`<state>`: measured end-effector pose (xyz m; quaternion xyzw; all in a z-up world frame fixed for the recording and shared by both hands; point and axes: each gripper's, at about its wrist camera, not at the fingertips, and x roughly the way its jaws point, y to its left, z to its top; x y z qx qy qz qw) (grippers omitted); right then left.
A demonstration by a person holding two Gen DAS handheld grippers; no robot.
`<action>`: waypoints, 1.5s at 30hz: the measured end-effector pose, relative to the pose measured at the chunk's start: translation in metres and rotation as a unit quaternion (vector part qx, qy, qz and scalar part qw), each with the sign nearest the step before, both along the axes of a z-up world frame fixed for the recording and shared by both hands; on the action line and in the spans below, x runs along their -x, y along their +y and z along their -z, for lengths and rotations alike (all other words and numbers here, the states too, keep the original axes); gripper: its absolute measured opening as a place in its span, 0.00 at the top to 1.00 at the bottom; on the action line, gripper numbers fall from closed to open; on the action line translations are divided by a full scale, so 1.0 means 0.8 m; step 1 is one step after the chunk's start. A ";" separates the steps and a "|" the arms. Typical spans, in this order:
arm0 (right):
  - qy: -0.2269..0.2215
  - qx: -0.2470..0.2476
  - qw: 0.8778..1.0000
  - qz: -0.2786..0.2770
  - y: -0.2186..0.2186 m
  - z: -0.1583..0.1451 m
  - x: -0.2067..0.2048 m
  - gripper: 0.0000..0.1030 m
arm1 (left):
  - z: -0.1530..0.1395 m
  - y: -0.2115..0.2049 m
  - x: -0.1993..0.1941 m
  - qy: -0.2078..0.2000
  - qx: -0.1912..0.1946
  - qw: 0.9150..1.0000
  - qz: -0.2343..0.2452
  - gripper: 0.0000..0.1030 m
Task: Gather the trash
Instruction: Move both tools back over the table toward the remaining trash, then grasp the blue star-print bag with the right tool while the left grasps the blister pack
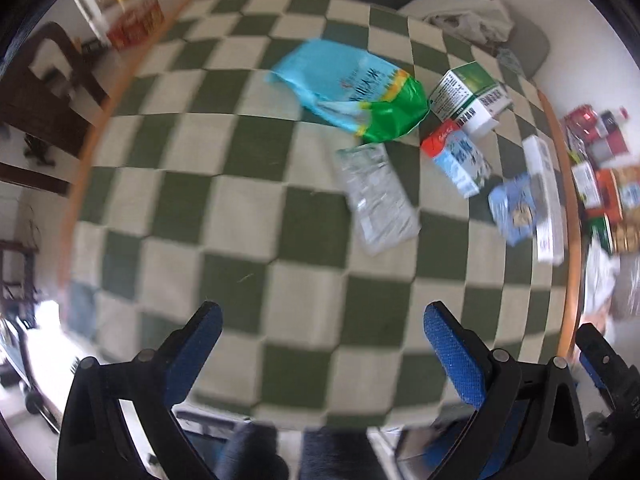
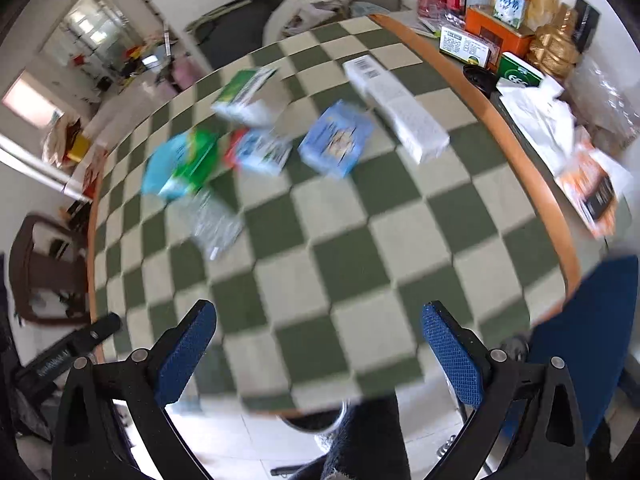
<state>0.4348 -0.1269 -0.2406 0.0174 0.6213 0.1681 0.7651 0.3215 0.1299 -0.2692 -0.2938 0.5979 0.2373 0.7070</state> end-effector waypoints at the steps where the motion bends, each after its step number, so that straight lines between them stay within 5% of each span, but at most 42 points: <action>1: 0.008 0.000 1.000 0.007 0.002 0.009 -0.027 0.00 | 0.012 0.004 -0.020 0.005 0.012 1.000 -0.007 0.01; 8: 0.065 0.005 0.997 0.042 0.026 0.093 -0.180 0.06 | 0.105 0.042 -0.110 0.047 0.092 0.992 -0.071 0.01; 13: 0.102 0.008 0.993 0.056 0.047 0.151 -0.236 0.08 | 0.142 0.054 -0.129 0.082 0.099 0.987 -0.092 0.10; 17: 0.121 0.010 0.991 0.050 0.067 0.182 -0.250 0.10 | 0.136 0.033 -0.137 0.105 0.039 0.994 -0.018 0.24; 21: 0.128 0.021 0.991 0.024 0.085 0.203 -0.251 0.25 | 0.131 0.016 -0.120 0.125 -0.006 0.991 0.053 0.26; 23: 0.102 0.046 0.994 0.002 0.091 0.198 -0.247 0.37 | 0.130 0.015 -0.112 0.126 -0.008 0.991 0.055 0.26; 27: 0.091 0.073 0.993 -0.013 0.091 0.200 -0.245 0.41 | 0.131 0.019 -0.105 0.120 -0.002 0.992 0.045 0.26; 31: 0.098 0.069 0.993 -0.015 0.093 0.206 -0.251 0.42 | 0.126 0.033 -0.124 0.102 0.011 0.994 0.044 0.47; 33: 0.092 0.074 0.993 -0.019 0.098 0.206 -0.253 0.49 | 0.124 0.033 -0.129 0.103 0.001 0.993 0.054 0.47; 35: 0.085 0.071 0.993 -0.028 0.105 0.206 -0.253 0.69 | 0.123 0.033 -0.128 0.100 -0.001 0.993 0.058 0.48; 37: 0.087 0.063 0.994 -0.031 0.109 0.206 -0.252 0.79 | 0.119 0.034 -0.127 0.099 -0.005 0.993 0.060 0.48; 45: 0.069 0.045 0.996 -0.043 0.111 0.192 -0.232 0.85 | 0.079 0.023 -0.136 0.077 -0.031 0.994 0.075 0.48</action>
